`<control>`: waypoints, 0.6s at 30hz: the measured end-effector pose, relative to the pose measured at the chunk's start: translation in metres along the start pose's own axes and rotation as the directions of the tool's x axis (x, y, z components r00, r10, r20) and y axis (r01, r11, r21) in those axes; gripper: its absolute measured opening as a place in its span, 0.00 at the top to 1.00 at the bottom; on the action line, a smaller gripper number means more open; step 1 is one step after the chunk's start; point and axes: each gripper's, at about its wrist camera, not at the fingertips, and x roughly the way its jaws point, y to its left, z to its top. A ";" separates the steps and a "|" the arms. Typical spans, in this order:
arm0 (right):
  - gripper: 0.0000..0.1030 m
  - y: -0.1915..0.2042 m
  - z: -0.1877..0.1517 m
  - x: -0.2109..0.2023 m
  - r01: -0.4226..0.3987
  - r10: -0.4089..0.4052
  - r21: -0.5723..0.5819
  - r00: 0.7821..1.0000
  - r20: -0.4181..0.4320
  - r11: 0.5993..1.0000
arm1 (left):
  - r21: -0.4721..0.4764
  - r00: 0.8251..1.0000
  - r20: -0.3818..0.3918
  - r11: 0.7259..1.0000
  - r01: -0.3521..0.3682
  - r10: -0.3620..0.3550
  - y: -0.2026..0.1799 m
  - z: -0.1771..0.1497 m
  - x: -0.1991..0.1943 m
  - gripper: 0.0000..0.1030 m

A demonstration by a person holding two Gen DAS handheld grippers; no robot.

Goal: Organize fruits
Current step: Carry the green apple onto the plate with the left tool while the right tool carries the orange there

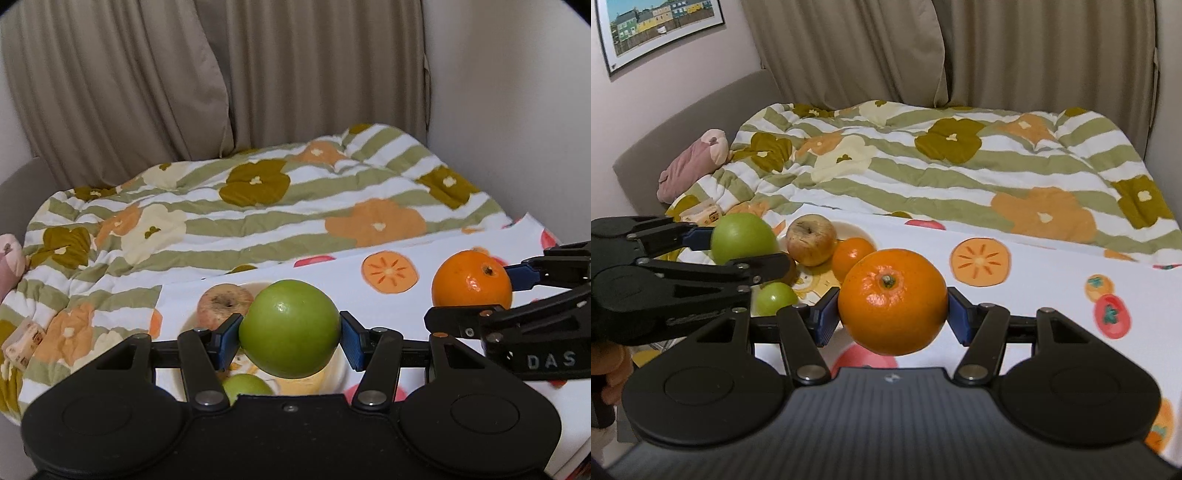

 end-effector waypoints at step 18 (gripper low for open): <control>0.27 0.018 -0.012 0.060 0.134 -0.124 0.163 0.990 -0.073 0.977 | 0.110 0.983 -0.154 0.987 0.120 -0.102 0.036 -0.020 0.097 0.42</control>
